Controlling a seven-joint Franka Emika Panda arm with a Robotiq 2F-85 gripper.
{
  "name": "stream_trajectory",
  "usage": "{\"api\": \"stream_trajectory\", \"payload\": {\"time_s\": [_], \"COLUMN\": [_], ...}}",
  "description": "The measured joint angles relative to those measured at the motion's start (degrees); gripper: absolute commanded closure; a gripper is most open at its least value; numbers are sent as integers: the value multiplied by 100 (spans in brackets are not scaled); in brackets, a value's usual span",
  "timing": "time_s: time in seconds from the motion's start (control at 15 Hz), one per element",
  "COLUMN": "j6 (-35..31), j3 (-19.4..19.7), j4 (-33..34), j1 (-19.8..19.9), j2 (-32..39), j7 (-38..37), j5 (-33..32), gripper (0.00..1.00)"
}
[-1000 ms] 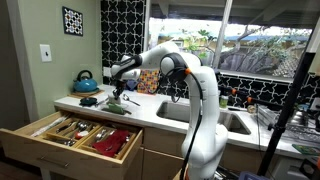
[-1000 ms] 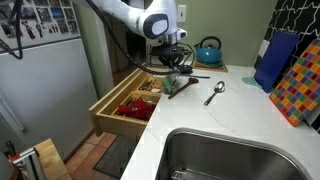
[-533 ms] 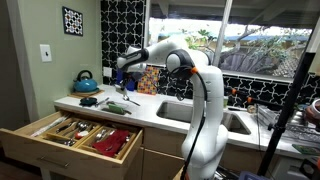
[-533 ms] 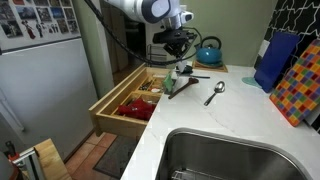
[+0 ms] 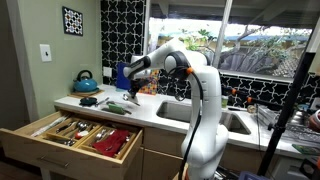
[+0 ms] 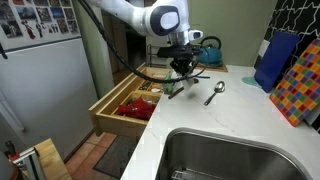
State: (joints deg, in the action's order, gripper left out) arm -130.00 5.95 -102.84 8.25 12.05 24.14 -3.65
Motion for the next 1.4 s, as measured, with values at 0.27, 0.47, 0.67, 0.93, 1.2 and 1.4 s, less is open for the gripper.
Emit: {"api": "stream_trajectory", "payload": {"time_s": [0.27, 0.47, 0.67, 0.93, 1.2, 1.4], "j6": [55, 99, 86, 40, 28, 37], "j3": [40, 62, 66, 38, -55, -226], "j4": [-132, -224, -273, -268, -246, -241], "j1": [20, 45, 46, 31, -7, -25], "j2": [98, 148, 162, 103, -113, -263], "j7": [-47, -63, -140, -140, -149, -149], "j5": [-52, -90, -190, -270, -190, 154], "gripper": [98, 59, 36, 5, 0, 0]}}
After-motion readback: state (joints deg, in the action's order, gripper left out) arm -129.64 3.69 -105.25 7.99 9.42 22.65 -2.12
